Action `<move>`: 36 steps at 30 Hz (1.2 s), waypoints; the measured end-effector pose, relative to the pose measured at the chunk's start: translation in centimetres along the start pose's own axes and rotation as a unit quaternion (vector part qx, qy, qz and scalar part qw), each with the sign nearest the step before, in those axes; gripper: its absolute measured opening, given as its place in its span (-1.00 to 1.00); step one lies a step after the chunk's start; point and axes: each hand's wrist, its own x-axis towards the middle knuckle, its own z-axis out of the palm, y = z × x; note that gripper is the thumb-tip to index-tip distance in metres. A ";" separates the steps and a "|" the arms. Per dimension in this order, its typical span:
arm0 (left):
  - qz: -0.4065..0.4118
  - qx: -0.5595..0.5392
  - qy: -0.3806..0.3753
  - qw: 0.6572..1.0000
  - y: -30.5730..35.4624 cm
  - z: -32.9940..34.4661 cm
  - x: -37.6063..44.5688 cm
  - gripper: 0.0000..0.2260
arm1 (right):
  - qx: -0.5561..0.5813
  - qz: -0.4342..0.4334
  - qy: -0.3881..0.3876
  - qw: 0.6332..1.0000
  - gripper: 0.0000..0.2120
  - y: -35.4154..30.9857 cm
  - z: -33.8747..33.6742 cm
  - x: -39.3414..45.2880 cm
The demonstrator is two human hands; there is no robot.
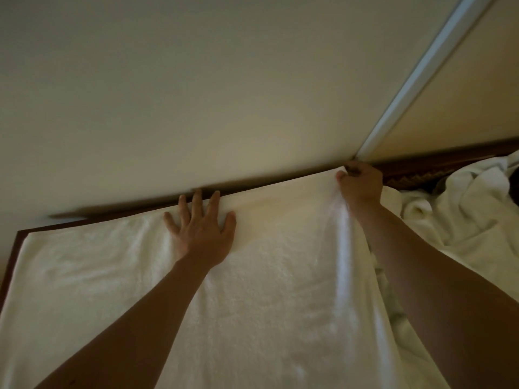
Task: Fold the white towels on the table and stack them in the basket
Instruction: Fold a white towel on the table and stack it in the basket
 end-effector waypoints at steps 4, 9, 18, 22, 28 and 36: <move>0.037 -0.144 0.097 0.984 -0.6 0.0 0.0 -0.43 | -0.072 -0.024 0.020 0.997 -0.71 0.4 0.8 0.1; 0.115 -0.301 0.105 0.941 -3.4 -1.6 -0.3 -0.62 | -0.137 -0.061 0.022 0.988 -0.71 0.1 1.1 -0.3; 0.050 0.032 -0.010 0.998 -7.7 -0.4 -3.1 -0.31 | -0.411 -0.254 -0.153 0.862 -0.49 -2.3 7.4 -12.6; 0.043 0.048 -0.015 0.998 -11.4 -1.3 -2.8 -0.35 | -0.462 -0.256 -0.234 0.816 -0.38 -0.6 9.7 -15.7; -0.027 0.053 -0.002 0.998 -23.2 -3.8 -3.5 -0.27 | -0.471 -0.264 -0.200 0.818 -0.38 -0.5 9.8 -15.6; -0.038 -0.028 0.034 0.998 -31.3 -4.9 -2.4 -0.37 | -0.511 -0.190 -0.125 0.829 -0.40 -2.2 11.7 -19.6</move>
